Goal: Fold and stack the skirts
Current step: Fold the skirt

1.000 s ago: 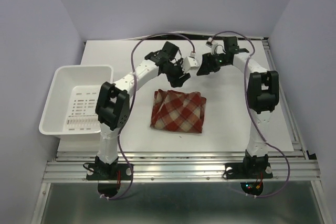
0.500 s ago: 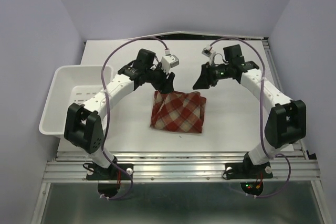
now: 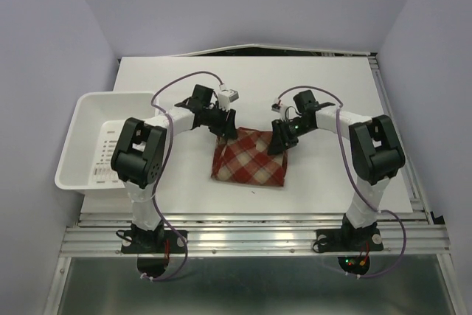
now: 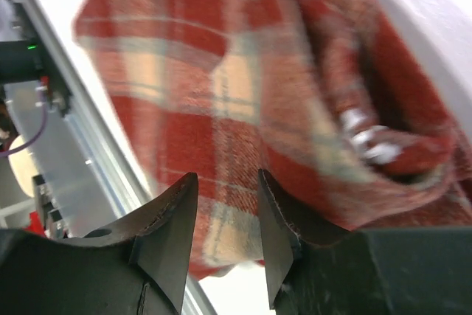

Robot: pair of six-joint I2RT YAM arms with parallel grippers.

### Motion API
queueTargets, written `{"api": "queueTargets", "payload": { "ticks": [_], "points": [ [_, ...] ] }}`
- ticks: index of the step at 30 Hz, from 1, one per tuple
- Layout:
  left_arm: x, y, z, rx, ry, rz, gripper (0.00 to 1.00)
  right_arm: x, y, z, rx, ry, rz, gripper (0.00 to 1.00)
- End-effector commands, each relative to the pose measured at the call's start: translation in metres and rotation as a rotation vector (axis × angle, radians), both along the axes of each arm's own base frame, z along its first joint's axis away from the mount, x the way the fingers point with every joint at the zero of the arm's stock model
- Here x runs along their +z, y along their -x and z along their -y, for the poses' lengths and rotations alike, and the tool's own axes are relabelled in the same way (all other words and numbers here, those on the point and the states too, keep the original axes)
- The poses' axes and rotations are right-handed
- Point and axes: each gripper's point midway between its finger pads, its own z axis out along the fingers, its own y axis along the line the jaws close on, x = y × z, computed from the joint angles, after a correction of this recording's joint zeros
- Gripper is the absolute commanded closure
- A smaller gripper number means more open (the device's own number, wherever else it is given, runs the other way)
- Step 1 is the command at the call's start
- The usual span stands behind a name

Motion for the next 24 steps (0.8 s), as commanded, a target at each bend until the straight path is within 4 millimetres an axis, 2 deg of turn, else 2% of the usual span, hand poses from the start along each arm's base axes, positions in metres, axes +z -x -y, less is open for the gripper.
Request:
{"api": "queueTargets", "payload": {
  "ticks": [1, 2, 4, 7, 8, 10, 11, 12, 13, 14, 15, 16, 17, 18, 19, 20, 24],
  "points": [
    [-0.019, -0.03, -0.007, 0.052, -0.012, 0.027, 0.5, -0.029, -0.016, 0.014, -0.023, 0.115, 0.063, 0.56],
    [-0.031, -0.032, -0.009, 0.057, -0.025, 0.003, 0.5, -0.042, -0.019, 0.02, -0.024, 0.162, 0.067, 0.57],
    [-0.041, -0.039, -0.011, 0.069, -0.036, -0.013, 0.5, -0.056, -0.029, 0.028, -0.041, 0.23, 0.087, 0.57],
    [-0.041, -0.049, -0.012, 0.089, -0.04, -0.01, 0.5, -0.063, -0.044, 0.032, -0.058, 0.277, 0.12, 0.57],
    [-0.036, -0.054, -0.012, 0.092, -0.039, 0.002, 0.5, -0.058, -0.052, 0.031, -0.066, 0.279, 0.139, 0.57],
    [-0.026, -0.058, -0.013, 0.09, -0.044, 0.03, 0.49, -0.041, -0.063, 0.027, -0.078, 0.26, 0.181, 0.56],
    [-0.011, -0.06, -0.013, 0.087, -0.037, 0.066, 0.48, -0.031, -0.064, 0.025, -0.082, 0.246, 0.192, 0.54],
    [-0.002, -0.06, -0.014, 0.085, -0.038, 0.087, 0.46, -0.011, -0.065, 0.023, -0.088, 0.225, 0.215, 0.49],
    [0.021, -0.061, -0.016, 0.074, -0.03, 0.15, 0.44, 0.005, -0.064, 0.018, -0.097, 0.19, 0.22, 0.47],
    [0.018, -0.059, -0.017, 0.071, -0.042, 0.15, 0.43, 0.018, -0.063, 0.016, -0.106, 0.169, 0.229, 0.46],
    [0.04, -0.058, -0.02, 0.071, -0.034, 0.203, 0.42, 0.031, -0.061, 0.015, -0.117, 0.15, 0.241, 0.4],
    [0.044, -0.055, -0.025, 0.078, -0.051, 0.225, 0.39, 0.056, -0.059, 0.014, -0.134, 0.121, 0.284, 0.36],
    [0.052, -0.052, -0.029, 0.083, -0.059, 0.252, 0.38, 0.067, -0.057, 0.014, -0.156, 0.108, 0.287, 0.31],
    [0.066, -0.044, -0.034, 0.08, -0.062, 0.298, 0.37, 0.073, -0.053, 0.015, -0.184, 0.104, 0.275, 0.22],
    [0.07, -0.042, -0.04, 0.095, -0.078, 0.32, 0.36, 0.078, -0.05, 0.017, -0.2, 0.106, 0.281, 0.18],
    [0.076, -0.038, -0.043, 0.098, -0.083, 0.338, 0.35, 0.089, -0.05, 0.024, -0.236, 0.109, 0.306, 0.17],
    [0.097, -0.015, -0.054, 0.097, -0.104, 0.42, 0.35, 0.088, -0.033, 0.027, -0.228, 0.101, 0.291, 0.17]
  ]
}}
